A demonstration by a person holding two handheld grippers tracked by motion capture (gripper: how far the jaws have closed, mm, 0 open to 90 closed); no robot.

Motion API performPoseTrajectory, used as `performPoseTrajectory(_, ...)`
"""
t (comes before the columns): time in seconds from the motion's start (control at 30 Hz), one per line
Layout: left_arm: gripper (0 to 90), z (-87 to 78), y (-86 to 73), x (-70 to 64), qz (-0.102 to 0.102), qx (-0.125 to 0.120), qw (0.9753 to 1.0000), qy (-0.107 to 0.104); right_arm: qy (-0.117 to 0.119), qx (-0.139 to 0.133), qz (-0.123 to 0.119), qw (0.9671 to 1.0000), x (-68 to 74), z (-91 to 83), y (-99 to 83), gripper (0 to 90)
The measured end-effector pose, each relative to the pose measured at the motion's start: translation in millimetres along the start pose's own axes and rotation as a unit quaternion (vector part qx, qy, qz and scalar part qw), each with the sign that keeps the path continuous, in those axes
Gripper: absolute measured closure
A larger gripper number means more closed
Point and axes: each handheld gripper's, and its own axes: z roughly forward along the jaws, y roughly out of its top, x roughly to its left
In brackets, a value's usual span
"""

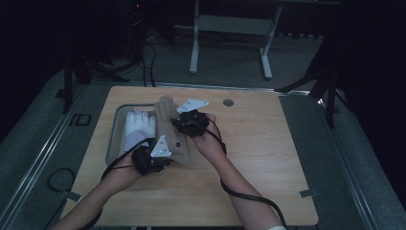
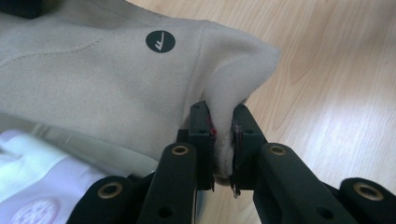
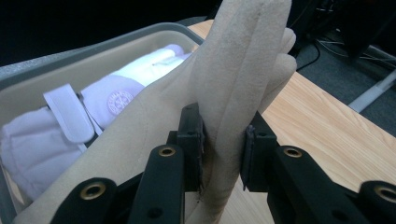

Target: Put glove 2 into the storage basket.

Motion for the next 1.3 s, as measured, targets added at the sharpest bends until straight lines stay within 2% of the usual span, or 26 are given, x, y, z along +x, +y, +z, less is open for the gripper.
performPoseTrajectory(0.17,81.6,-8.1,-13.6,6.2,-0.013,0.003,0.9999,0.007,0.014,0.001,-0.007,0.9999,9.4,13.5,10.5,73.1)
performPoseTrajectory(0.27,81.6,-13.0,-22.4,9.1,-0.008,0.013,0.9997,0.02,0.019,0.003,-0.013,0.9997,15.8,23.6,17.4,73.2)
performPoseTrajectory(0.3,81.6,-14.7,-25.8,10.8,-0.01,0.014,0.9997,0.019,0.021,0.003,-0.012,0.9997,18.1,26.9,19.5,73.1)
performPoseTrajectory(0.53,81.6,-24.0,-50.0,21.1,-0.033,0.024,0.9989,0.025,0.041,0.003,-0.013,0.9991,34.3,52.0,28.6,73.1)
performPoseTrajectory(0.77,81.6,-32.4,-70.3,31.6,-0.055,0.035,0.9973,0.036,0.051,0.007,-0.013,0.9986,48.2,77.3,35.5,73.1)
performPoseTrajectory(0.93,81.6,-36.5,-75.9,38.8,-0.066,0.035,0.9962,0.044,0.05,0.011,-0.021,0.9985,52.5,92.9,41.8,72.9)
performPoseTrajectory(1.03,81.6,-35.0,-76.4,41.7,-0.069,0.038,0.996,0.042,0.051,0.016,-0.015,0.9984,50.8,100.7,40.9,72.9)
performPoseTrajectory(1.2,81.5,-27.1,-78.5,40.7,-0.067,0.051,0.9958,0.034,0.062,0.048,0.005,0.9969,46.9,113.4,29.8,72.4)
performPoseTrajectory(1.3,81.5,-23.5,-81.8,42.5,-0.076,0.051,0.9954,0.03,0.067,0.059,0.012,0.9959,43.2,118.3,24.1,71.8)
